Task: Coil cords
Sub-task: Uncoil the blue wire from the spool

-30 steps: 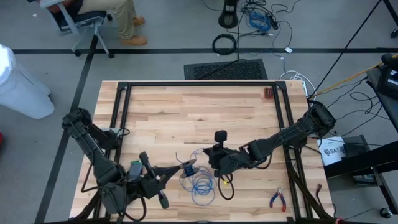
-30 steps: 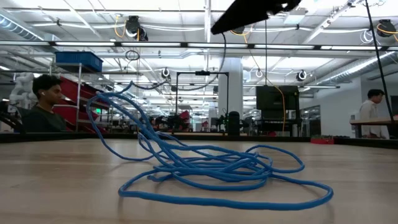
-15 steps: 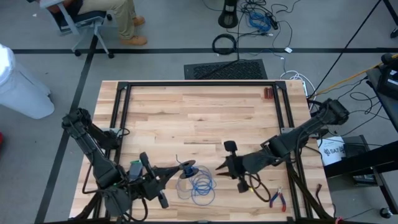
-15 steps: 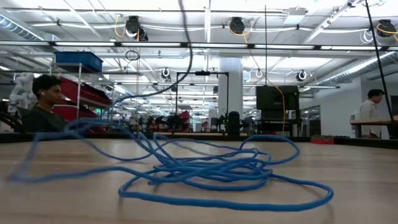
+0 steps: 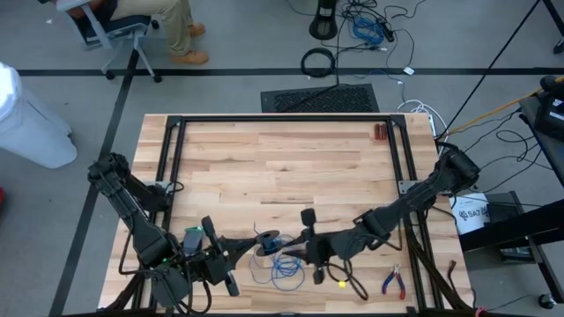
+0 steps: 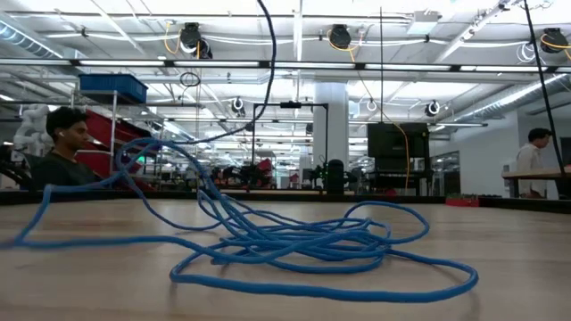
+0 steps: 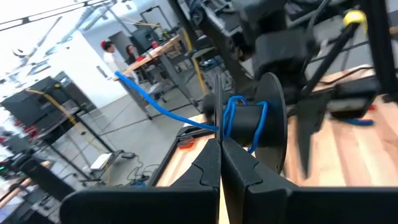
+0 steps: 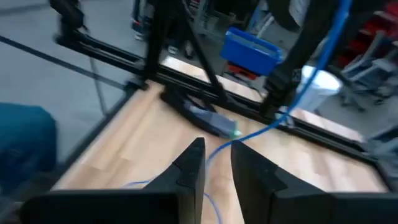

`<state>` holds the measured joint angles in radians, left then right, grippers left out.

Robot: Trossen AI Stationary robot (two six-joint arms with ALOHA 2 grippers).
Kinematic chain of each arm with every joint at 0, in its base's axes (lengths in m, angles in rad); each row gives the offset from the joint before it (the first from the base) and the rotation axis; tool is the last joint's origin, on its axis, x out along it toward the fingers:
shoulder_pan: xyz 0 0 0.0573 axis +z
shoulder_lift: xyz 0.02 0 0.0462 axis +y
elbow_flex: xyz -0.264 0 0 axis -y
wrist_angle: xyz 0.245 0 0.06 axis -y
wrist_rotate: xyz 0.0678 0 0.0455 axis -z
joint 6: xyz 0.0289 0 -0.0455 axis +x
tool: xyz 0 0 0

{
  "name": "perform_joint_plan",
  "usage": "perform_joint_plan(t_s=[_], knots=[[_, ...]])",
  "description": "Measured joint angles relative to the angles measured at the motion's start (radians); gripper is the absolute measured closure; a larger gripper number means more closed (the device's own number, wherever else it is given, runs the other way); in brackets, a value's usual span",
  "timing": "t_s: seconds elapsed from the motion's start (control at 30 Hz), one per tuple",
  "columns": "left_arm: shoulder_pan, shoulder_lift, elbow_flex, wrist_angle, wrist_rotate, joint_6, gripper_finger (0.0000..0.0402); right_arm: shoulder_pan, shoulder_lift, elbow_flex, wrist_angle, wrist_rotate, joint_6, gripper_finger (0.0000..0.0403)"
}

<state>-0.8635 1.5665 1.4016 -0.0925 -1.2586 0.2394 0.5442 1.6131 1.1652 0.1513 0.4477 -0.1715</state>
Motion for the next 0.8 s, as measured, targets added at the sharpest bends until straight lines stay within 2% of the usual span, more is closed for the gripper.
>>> perform_joint_plan(t_s=[0.13, 0.33, 0.47, 0.63, 0.8], knots=[[-0.001, 0.000, 0.000, -0.001, 0.012, 0.000, 0.0400, -0.002, 0.035, 0.000, 0.003, 0.004, -0.022, 0.0322], [-0.001, 0.000, 0.000, -0.002, 0.054, 0.001, 0.0400, -0.002, 0.036, 0.000, 0.075, 0.075, 0.008, 0.0267], [-0.001, 0.000, 0.000, -0.003, 0.055, 0.001, 0.0400, -0.002, 0.036, 0.000, 0.135, 0.072, 0.005, 0.0243], [-0.001, 0.000, 0.000, -0.003, 0.056, 0.001, 0.0400, -0.002, 0.036, 0.000, 0.158, 0.071, 0.002, 0.0242], [-0.001, 0.000, 0.000, -0.003, 0.056, 0.001, 0.0400, -0.002, 0.036, 0.000, 0.192, 0.071, -0.023, 0.0269]])
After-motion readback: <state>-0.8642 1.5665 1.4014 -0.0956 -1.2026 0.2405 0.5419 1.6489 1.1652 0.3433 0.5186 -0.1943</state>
